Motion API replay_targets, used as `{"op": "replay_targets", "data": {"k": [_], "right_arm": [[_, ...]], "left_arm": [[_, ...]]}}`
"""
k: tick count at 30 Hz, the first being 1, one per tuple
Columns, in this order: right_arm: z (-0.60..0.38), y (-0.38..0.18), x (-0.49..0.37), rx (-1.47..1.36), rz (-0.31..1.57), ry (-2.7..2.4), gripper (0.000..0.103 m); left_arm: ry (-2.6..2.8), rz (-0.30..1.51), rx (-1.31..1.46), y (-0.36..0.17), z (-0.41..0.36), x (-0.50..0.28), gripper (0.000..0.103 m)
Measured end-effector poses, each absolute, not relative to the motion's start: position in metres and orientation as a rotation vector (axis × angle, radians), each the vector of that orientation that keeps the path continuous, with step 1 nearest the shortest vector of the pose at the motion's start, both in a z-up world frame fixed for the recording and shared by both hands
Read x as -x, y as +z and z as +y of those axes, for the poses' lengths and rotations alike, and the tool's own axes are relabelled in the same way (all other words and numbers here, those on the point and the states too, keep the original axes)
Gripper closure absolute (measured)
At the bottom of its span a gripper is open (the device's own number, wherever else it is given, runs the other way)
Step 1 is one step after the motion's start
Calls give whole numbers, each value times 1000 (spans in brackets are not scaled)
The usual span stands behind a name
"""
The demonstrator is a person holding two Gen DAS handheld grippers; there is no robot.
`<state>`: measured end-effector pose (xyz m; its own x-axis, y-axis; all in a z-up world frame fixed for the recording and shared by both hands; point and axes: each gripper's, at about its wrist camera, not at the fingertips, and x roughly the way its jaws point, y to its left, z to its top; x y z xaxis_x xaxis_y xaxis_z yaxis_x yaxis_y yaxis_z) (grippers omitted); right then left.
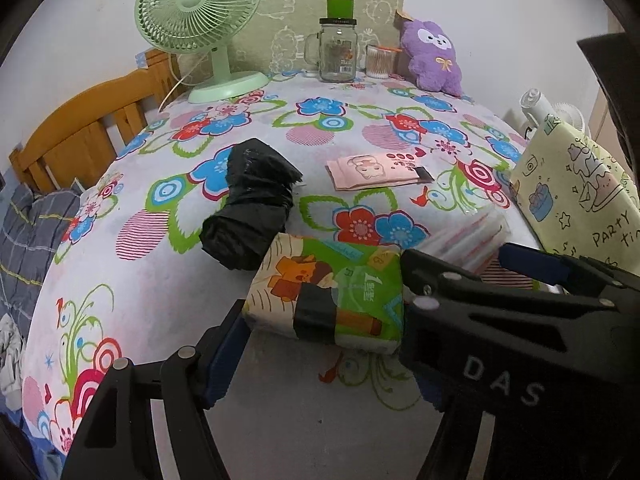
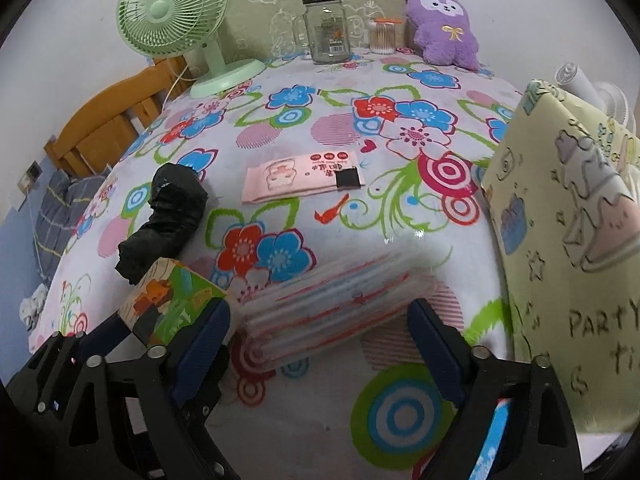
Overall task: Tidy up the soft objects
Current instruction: 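Close the left tool on the green tissue box while the right tool grasps the straw pack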
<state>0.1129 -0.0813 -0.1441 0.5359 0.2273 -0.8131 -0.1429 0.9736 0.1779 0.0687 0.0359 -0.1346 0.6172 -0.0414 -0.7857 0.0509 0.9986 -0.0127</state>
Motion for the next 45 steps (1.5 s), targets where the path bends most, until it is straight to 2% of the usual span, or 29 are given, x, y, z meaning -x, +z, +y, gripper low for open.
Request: {"op": "replay_targets", "data": {"k": [3, 12, 14, 20, 23, 32, 45], "right_arm": [[-79, -145, -118, -92, 979, 227, 27], [-78, -144, -128, -111, 996, 223, 28], [-77, -144, -127, -87, 994, 208, 45], [-68, -143, -118, -24, 975, 250, 75], [-66, -142, -114, -7, 965, 259, 80], [-72, -136, -99, -14, 951, 266, 85], [-81, -108, -79, -15, 884, 267, 86]], "left_arm": [[-59, 914, -18, -137, 35, -70, 28], [-59, 918, -18, -138, 36, -75, 28], [-61, 918, -15, -137, 36, -76, 28], [-72, 916, -11, -137, 32, -78, 29], [-76, 913, -5, -136, 31, -76, 29], [-70, 898, 0, -131, 28, -68, 29], [-71, 838, 8, -105, 21, -53, 29]]}}
